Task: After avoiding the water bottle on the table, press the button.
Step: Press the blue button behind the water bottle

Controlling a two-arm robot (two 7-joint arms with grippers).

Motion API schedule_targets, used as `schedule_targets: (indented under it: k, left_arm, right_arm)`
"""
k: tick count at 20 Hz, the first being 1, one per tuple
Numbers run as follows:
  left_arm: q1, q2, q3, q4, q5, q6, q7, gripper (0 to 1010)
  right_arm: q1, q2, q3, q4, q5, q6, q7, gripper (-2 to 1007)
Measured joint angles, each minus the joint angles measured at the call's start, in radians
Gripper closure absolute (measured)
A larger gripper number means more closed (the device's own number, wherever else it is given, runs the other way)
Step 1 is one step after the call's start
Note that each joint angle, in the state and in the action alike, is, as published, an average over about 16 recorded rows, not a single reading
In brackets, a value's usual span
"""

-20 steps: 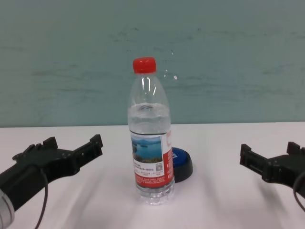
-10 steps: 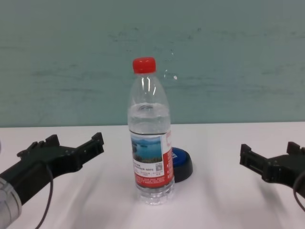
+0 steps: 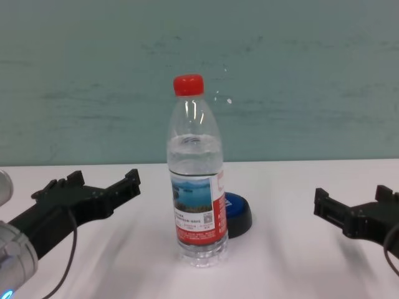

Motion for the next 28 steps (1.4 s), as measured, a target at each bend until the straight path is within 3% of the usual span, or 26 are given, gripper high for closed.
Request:
schedule_targets:
  k: [17, 28]
  left_arm:
    - [-0.073, -0.004, 0.009, 0.08, 0.005, -0.029, -0.01, 0]
    - [-0.118, -0.003, 0.017, 0.117, -0.001, -0.023, -0.023, 0]
  right_arm:
    - [0.0, 0.0, 0.0, 0.0, 0.0, 0.0, 0.0, 1]
    - [0.0, 0.0, 0.0, 0.0, 0.0, 0.0, 0.0, 1]
